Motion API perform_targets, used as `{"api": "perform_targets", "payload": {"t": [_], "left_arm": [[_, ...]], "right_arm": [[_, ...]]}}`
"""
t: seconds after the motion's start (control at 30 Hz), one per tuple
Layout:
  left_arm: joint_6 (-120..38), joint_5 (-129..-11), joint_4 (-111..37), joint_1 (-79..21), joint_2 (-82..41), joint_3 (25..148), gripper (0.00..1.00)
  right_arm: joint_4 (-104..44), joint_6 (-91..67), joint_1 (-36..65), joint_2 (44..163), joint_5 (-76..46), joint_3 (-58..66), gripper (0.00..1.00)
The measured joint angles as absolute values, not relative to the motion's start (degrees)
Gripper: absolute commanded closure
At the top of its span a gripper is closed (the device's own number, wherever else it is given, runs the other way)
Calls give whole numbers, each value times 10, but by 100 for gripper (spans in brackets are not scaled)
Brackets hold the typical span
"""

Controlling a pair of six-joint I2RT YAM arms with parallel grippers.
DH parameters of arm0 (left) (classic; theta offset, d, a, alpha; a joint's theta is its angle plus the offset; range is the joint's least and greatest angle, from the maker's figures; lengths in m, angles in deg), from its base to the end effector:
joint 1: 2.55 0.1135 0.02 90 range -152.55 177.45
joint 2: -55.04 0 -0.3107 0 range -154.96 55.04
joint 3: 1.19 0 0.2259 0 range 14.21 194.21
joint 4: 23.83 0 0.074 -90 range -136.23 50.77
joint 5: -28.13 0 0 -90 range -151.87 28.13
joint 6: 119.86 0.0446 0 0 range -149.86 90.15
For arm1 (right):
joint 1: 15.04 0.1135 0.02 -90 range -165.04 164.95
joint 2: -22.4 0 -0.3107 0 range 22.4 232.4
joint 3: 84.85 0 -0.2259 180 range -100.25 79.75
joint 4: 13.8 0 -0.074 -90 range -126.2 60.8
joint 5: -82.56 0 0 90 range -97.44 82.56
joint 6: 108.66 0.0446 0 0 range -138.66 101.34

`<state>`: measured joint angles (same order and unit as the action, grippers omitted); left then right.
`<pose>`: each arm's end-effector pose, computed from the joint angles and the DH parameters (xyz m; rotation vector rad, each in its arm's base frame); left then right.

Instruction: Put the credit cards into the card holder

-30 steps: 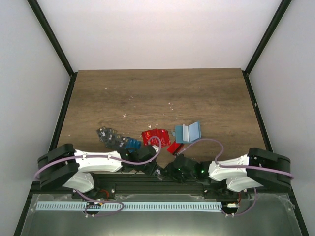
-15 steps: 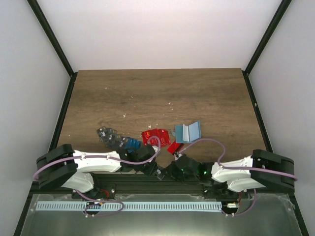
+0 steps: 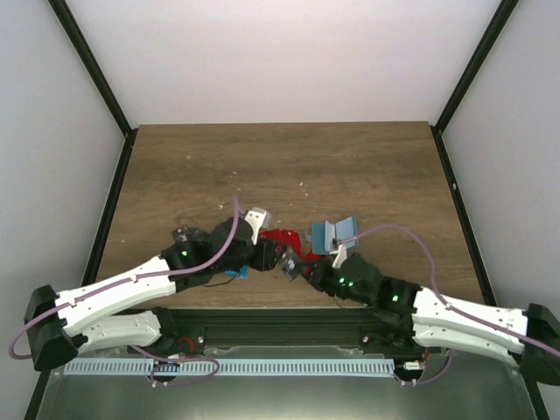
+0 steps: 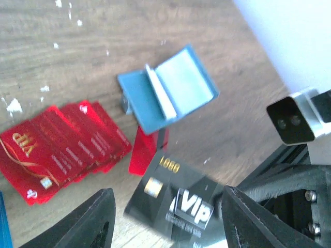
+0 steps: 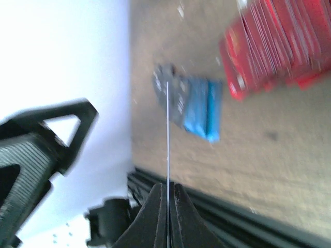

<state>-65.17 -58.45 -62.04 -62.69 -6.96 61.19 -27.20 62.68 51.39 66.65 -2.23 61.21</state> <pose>0.0987 -0.1666 0.3166 0.4747 2.3170 -0.8092 0.0549 0.1158 0.2423 0.3746 2.3241 1.4465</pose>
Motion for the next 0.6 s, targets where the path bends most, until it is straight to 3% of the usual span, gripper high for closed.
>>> {"api": "perform_targets", "payload": {"t": [0.3,0.6], "left_arm": [[-672,-654,-544,-563,-31,625,35],[-726,-815,-386,-495,-53,602,35]], "right_arm": [[-285,510,356,618,-22,555,99],[-199,469,292,619,-86,555,99]]}}
